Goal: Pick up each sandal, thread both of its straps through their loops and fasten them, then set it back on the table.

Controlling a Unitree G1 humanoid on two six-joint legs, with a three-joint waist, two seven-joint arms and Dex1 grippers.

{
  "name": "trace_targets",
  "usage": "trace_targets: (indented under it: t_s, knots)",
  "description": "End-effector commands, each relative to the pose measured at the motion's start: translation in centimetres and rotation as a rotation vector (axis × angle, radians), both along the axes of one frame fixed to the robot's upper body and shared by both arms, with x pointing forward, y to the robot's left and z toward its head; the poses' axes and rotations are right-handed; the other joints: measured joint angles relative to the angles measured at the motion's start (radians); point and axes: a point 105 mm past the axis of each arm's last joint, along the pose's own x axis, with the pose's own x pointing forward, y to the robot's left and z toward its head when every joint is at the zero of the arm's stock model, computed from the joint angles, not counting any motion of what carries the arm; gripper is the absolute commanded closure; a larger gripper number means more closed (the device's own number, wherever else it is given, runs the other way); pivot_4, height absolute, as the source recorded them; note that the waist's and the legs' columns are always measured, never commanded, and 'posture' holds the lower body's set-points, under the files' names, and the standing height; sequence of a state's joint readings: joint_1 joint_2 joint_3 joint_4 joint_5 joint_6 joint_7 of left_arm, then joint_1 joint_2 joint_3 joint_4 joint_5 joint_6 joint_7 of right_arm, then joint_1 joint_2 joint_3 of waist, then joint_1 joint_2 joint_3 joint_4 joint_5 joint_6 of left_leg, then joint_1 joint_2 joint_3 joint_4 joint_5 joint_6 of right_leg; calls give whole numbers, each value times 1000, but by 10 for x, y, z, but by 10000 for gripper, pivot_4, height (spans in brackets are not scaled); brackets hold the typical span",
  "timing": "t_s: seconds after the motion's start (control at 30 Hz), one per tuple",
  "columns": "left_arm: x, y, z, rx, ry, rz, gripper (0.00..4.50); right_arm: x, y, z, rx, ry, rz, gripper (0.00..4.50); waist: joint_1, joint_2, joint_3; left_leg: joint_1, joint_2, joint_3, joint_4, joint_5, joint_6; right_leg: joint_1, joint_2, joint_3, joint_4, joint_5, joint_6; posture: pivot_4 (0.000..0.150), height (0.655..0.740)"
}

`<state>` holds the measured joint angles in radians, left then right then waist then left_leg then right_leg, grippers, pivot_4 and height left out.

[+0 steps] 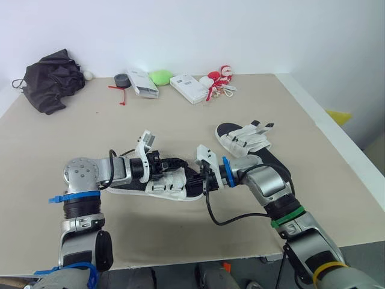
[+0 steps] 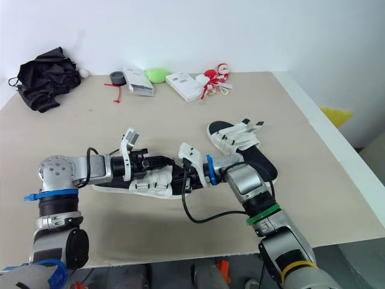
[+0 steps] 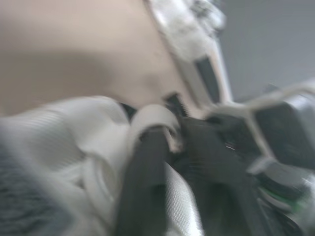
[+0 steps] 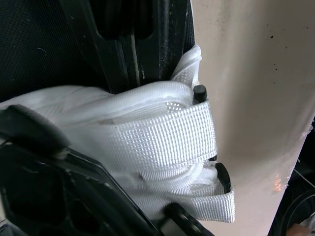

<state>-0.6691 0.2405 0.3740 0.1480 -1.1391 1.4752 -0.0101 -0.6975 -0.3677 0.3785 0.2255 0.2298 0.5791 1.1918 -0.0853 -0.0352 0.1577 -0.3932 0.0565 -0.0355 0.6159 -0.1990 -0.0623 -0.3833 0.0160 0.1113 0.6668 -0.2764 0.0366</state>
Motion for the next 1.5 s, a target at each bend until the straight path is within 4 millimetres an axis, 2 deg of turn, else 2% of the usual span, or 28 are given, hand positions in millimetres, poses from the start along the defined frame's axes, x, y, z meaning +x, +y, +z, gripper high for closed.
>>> trace_targets:
  t_s: [0.03,0.1,0.13,0.2,0.3,0.37,0.5,0.63,0.73,0.83,0.9,1.07,1.17,1.37,1.5]
  knots:
    - [17,24,-14,125,22,183,19521,-9,-7,-36,-104,100,-16,45000,0,0,-1,0,0,0,0,0,0,0,0,0,0,0,0,1500,7380]
    - [26,32,-12,146,18,256,11759,-9,-8,-36,-105,101,-15,45000,0,0,-1,2,-1,0,0,0,0,2,0,0,0,0,0,1500,7380]
    - [28,34,-12,148,19,273,6197,-9,-8,-36,-104,101,-15,45000,-1,0,-2,2,-1,0,0,0,0,2,0,0,0,0,0,1500,7380]
    - [30,35,-12,168,15,289,1913,-8,-7,-35,-104,100,-16,45000,-1,1,-2,2,-1,0,0,0,-1,2,0,0,0,0,1,1500,7380]
    - [33,34,-13,182,14,307,1913,-8,-6,-34,-102,98,-14,45000,-1,1,-3,1,-1,0,0,-3,-4,1,0,1,-1,-2,2,1500,7380]
    - [37,28,-4,125,-4,318,1913,-8,-6,-34,-101,98,-13,45000,0,2,-3,1,-1,0,0,-3,-4,2,0,1,-1,-2,2,1500,7380]
    - [51,17,53,-168,-146,352,1913,-8,-6,-34,-100,100,-13,45000,0,-1,-1,1,-1,-1,1,-1,-6,1,0,0,-1,-1,1,1500,7380]
    - [34,8,104,-377,-306,206,1913,-5,-9,-30,-85,98,-30,45000,-2,-2,0,-1,-2,-1,0,-1,-6,0,0,0,-1,-1,2,1500,7380]
    - [17,11,117,-357,-436,103,1913,-1,-10,-16,-53,78,-44,45000,-6,-1,0,-1,-2,-1,0,-2,-8,0,0,1,-1,-2,2,1500,7380]
    - [-6,15,116,-175,-633,-17,1913,-3,-7,6,-52,17,-17,45000,-12,2,3,-3,-2,-1,0,-2,-8,-2,0,1,-1,-2,2,1500,7380]
    - [-21,19,113,-93,-750,-108,1913,-3,-7,16,-70,12,-34,45000,-10,5,4,-9,-2,-2,0,-1,-12,-8,-1,1,-1,-2,3,1500,7380]
    - [-49,38,87,95,-930,-302,1913,-7,-13,44,-85,13,-66,45000,11,5,6,-25,-4,-2,0,0,-13,-23,-4,0,-1,-1,1,1500,7380]
    - [-57,53,75,183,-961,-351,1913,-7,-22,64,-88,-4,-100,45000,13,6,16,-29,-4,-3,1,0,-13,-26,-5,-2,-1,-1,0,1500,7380]
    - [-64,72,71,221,-972,-332,1913,-7,-50,97,-98,-91,-163,45000,18,5,24,-33,-4,-4,2,-2,-9,-29,-5,-3,-1,-2,0,1500,7380]
    - [-72,82,49,318,-934,-383,1913,-18,-71,107,-82,-143,-158,45000,18,5,25,-34,-4,-4,2,-5,-4,-29,-5,-3,-1,-2,-3,1500,7380]
